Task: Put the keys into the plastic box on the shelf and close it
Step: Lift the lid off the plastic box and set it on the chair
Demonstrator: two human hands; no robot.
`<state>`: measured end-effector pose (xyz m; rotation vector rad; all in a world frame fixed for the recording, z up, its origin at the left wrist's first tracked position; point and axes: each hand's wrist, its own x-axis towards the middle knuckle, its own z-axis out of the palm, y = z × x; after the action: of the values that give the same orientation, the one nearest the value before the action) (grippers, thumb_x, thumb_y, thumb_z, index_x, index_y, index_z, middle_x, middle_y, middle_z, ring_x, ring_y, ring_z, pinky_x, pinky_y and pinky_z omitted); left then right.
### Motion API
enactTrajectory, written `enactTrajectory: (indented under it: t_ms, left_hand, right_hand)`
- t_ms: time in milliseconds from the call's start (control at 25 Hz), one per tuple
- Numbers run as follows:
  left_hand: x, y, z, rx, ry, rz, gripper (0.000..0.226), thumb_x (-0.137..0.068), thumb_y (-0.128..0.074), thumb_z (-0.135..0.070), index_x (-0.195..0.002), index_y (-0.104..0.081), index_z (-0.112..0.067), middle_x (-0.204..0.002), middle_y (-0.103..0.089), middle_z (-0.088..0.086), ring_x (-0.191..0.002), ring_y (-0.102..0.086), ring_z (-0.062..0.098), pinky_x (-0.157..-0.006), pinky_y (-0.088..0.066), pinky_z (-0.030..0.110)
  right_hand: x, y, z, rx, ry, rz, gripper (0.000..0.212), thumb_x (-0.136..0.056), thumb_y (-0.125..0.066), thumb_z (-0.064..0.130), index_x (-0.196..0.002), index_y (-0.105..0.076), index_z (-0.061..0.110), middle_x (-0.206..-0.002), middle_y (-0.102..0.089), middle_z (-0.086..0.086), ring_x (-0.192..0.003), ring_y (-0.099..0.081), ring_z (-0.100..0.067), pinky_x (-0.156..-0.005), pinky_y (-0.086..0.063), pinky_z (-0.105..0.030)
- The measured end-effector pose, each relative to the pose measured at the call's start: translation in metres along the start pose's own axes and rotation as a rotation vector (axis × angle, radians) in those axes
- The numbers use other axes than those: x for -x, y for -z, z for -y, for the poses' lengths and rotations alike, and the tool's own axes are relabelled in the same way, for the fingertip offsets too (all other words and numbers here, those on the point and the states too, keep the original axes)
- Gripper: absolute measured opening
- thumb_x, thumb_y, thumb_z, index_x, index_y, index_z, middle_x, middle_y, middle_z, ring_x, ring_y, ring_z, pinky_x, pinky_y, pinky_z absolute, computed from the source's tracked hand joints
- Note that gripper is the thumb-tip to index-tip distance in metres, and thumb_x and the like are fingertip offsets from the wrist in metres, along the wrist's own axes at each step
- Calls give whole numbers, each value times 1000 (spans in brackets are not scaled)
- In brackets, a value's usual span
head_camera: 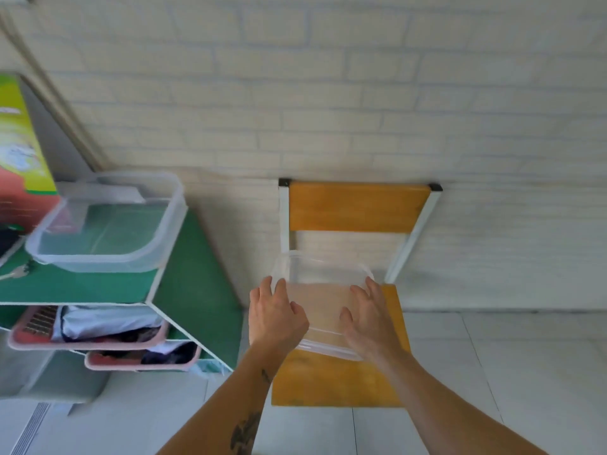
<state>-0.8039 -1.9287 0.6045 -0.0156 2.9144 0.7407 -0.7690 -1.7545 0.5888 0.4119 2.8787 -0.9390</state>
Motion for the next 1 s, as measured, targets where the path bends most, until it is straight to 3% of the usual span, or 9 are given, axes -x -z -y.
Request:
enactTrajectory:
  t_ms: [320, 640, 760, 880, 1000]
  left_hand:
    - [-42, -154, 57, -45, -25, 226, 57, -89, -50, -22, -143, -34, -16, -155, -26, 8, -136, -29, 29, -108, -39, 44]
    - [-59, -258, 100, -47, -17, 217, 56, -84, -54, -15, -138, -39, -13, -151, -28, 10, -131, -32, 33, -104, -42, 46]
    - [-60, -265, 99, -31, -4, 226, 55, -83, -54, -13, -136, -40, -14, -148, -29, 9, -127, -35, 33, -100, -44, 46]
    - [-62, -249, 92, -31, 50, 292, 53, -84, -51, -13, -136, -40, -14, -148, -30, 7, -127, -37, 31, -101, -44, 44]
    - [-59, -207, 76, -30, 85, 327, 54, -85, -49, -13, -138, -41, -14, -147, -35, 5, -128, -38, 28, -103, -43, 43]
  right_hand:
    - [-44, -113, -114, 162, -79, 76, 53, -95, -50, 32, -144, -34, 19, -164, -4, -7, -151, 0, -27, -107, -41, -44]
    - [-66, -205, -186, 171, -56, 63, 51, -88, -59, 27, -133, -40, 17, -161, -10, -12, -150, -6, -34, -97, -50, -45]
    - [-69, -209, -193, 195, -40, 64, 53, -85, -64, 29, -132, -40, 19, -160, -11, -12, -149, -7, -36, -99, -48, -46]
    - [-71, -198, -184, 281, -61, 118, 51, -86, -64, 37, -128, -42, 21, -156, -20, -14, -146, -16, -38, -115, -29, -55]
    - [-62, -167, -151, 292, -77, 155, 52, -88, -60, 41, -133, -43, 21, -153, -28, -12, -140, -28, -34, -117, -22, -54]
